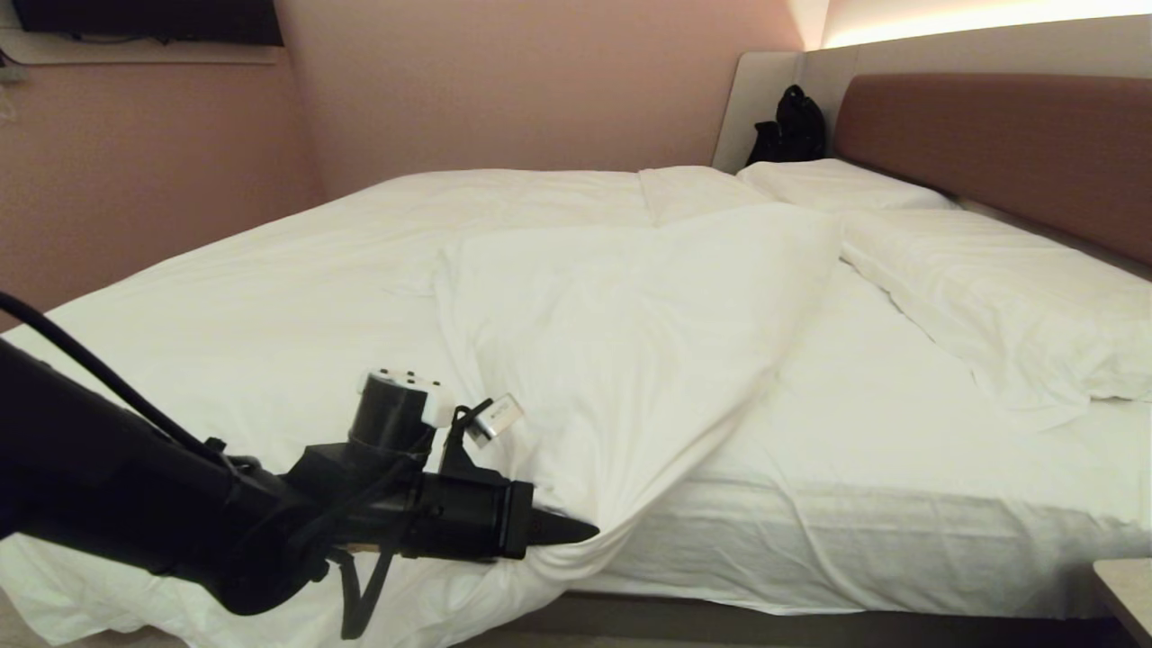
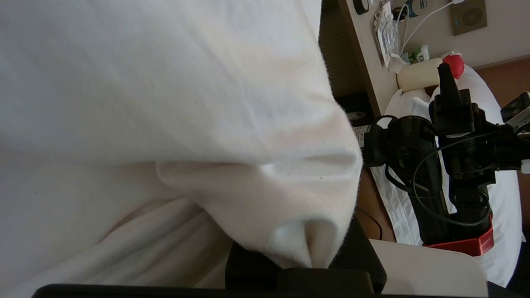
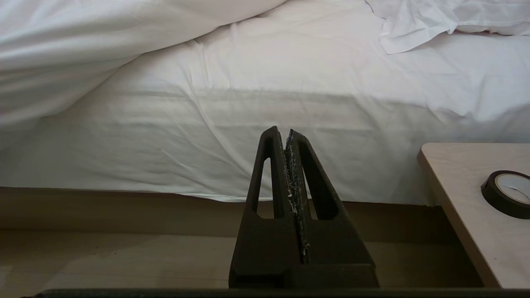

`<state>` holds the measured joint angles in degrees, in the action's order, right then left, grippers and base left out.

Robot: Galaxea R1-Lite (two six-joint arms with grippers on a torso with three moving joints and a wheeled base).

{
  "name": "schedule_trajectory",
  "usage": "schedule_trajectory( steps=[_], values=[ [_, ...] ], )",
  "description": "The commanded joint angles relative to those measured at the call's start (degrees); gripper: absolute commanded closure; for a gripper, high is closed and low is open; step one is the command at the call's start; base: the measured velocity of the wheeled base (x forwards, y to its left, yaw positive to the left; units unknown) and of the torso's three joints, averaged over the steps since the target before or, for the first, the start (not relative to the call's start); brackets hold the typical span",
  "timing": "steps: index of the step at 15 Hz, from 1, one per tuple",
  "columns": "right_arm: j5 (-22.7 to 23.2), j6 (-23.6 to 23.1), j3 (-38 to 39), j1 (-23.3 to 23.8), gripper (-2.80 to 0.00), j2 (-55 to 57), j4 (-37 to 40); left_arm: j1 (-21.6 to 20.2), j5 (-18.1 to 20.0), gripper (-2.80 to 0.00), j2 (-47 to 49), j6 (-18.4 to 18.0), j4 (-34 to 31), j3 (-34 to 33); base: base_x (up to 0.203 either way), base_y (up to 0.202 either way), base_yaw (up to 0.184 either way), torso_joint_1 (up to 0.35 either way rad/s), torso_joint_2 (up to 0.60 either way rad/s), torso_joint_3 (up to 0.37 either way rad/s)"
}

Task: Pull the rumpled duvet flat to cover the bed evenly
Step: Flatten the corners of the folded blanket

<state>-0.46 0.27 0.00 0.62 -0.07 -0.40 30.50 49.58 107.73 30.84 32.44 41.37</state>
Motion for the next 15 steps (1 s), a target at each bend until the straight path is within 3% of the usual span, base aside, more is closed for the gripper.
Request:
schedule_trajectory(
  steps=[1,3,4,9,10,13,15],
  values=[
    [0.0,0.0,0.0,0.0,0.00,0.1,0.0,0.3,0.3,0.00,1.1,0.2,0.2,0.0,0.000,0.000,0.000,0.000,0.00,0.000],
    [0.0,0.0,0.0,0.0,0.00,0.1,0.0,0.6,0.0,0.00,1.5,0.3,0.4,0.1,0.000,0.000,0.000,0.000,0.00,0.000],
    [0.0,0.0,0.0,0.0,0.00,0.1,0.0,0.9,-0.2,-2.80,2.3,0.4,2.0,-0.1,0.000,0.000,0.000,0.000,0.00,0.000],
    [0.0,0.0,0.0,0.0,0.00,0.1,0.0,2.4,-0.7,-2.80,3.0,0.3,4.4,-2.1,0.000,0.000,0.000,0.000,0.00,0.000],
    [0.0,0.0,0.0,0.0,0.00,0.1,0.0,2.6,-2.4,-2.80,3.2,0.3,4.4,-2.6,0.000,0.000,0.000,0.000,0.00,0.000],
    [0.0,0.0,0.0,-0.1,0.00,0.1,0.0,2.6,-12.3,-2.80,3.8,0.3,4.4,-3.9,0.000,0.000,0.000,0.000,0.00,0.000],
    [0.0,0.0,0.0,0.0,0.00,0.1,0.0,2.6,-14.5,-2.80,3.2,0.4,4.5,-7.6,0.000,0.000,0.000,0.000,0.00,0.000]
  ],
)
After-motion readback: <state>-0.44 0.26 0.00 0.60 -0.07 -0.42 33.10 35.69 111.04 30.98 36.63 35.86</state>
